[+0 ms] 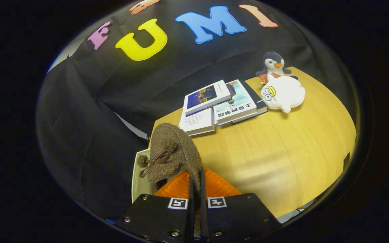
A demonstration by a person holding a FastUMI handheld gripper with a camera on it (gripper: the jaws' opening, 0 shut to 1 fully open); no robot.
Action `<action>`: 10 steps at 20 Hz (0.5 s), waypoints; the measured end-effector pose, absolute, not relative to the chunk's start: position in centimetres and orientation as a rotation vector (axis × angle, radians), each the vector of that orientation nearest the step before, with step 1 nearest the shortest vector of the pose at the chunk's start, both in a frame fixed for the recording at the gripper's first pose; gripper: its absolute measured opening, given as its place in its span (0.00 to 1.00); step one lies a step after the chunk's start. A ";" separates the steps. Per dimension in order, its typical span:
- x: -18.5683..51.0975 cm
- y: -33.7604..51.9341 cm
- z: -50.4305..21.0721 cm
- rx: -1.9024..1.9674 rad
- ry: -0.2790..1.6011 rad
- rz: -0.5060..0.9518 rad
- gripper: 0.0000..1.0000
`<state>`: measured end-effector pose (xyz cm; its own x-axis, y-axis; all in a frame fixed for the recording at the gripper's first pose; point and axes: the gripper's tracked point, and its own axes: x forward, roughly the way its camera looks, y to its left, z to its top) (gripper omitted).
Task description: Open the storage box then place both shoes into the box .Put the left shoe in first, then the right shoe, with the right side of both shoes facing outward in a uniform manner.
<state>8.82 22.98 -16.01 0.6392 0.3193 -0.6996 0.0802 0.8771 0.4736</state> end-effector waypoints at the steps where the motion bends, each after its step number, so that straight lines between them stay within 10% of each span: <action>1: 8.8 24.2 -15.9 0.509 0.877 0.155 0.07; 10: 8.8 31.7 -19.2 0.594 0.922 0.166 0.07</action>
<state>8.78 31.74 -19.24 0.6043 0.3806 -0.7000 0.1130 0.8288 0.5481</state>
